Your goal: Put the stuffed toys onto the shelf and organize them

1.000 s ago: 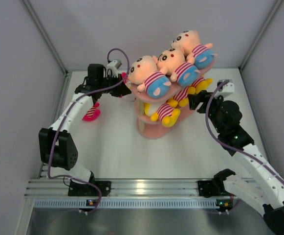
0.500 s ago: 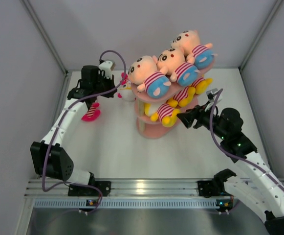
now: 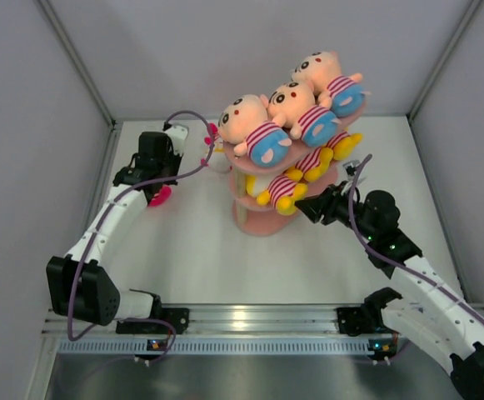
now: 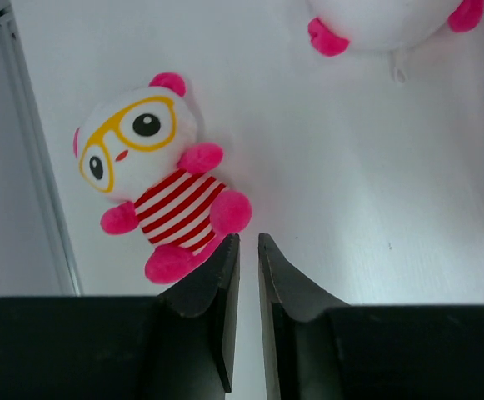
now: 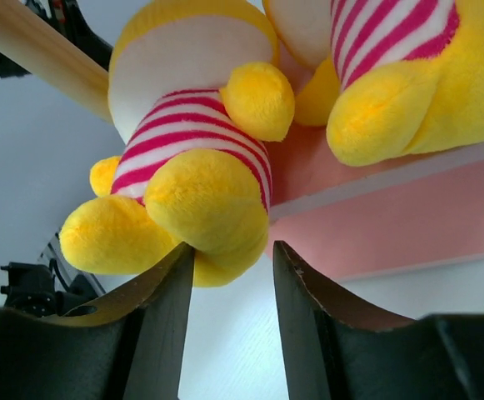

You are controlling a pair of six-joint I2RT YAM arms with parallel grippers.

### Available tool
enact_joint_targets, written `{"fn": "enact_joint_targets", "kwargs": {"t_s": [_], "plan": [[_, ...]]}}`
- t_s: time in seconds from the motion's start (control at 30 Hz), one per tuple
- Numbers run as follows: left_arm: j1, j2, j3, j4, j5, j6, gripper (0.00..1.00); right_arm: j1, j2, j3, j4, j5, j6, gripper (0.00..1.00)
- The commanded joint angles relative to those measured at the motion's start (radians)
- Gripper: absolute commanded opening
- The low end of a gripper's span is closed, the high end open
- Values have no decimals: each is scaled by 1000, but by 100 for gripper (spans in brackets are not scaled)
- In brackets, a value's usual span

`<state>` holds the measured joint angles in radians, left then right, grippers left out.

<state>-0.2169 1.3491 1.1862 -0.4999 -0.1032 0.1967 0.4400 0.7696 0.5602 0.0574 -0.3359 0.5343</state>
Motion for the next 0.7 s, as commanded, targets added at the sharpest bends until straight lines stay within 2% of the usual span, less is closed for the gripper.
{"fn": "enact_joint_targets", "kwargs": {"t_s": [0.0, 0.33, 0.47, 0.6, 0.67], "plan": [[1, -67, -34, 6, -101, 53, 21, 12, 0, 0, 186, 15, 61, 43], [5, -70, -66, 8, -98, 53, 24, 101, 123, 26, 286, 90, 87, 31], [8, -56, -69, 8, -124, 63, 32, 144, 151, 46, 291, 129, 78, 29], [14, -16, -79, 8, -158, 75, 46, 147, 172, 58, 289, 170, 78, 27], [33, 4, -74, 8, -158, 75, 49, 149, 189, 67, 288, 175, 75, 27]]}}
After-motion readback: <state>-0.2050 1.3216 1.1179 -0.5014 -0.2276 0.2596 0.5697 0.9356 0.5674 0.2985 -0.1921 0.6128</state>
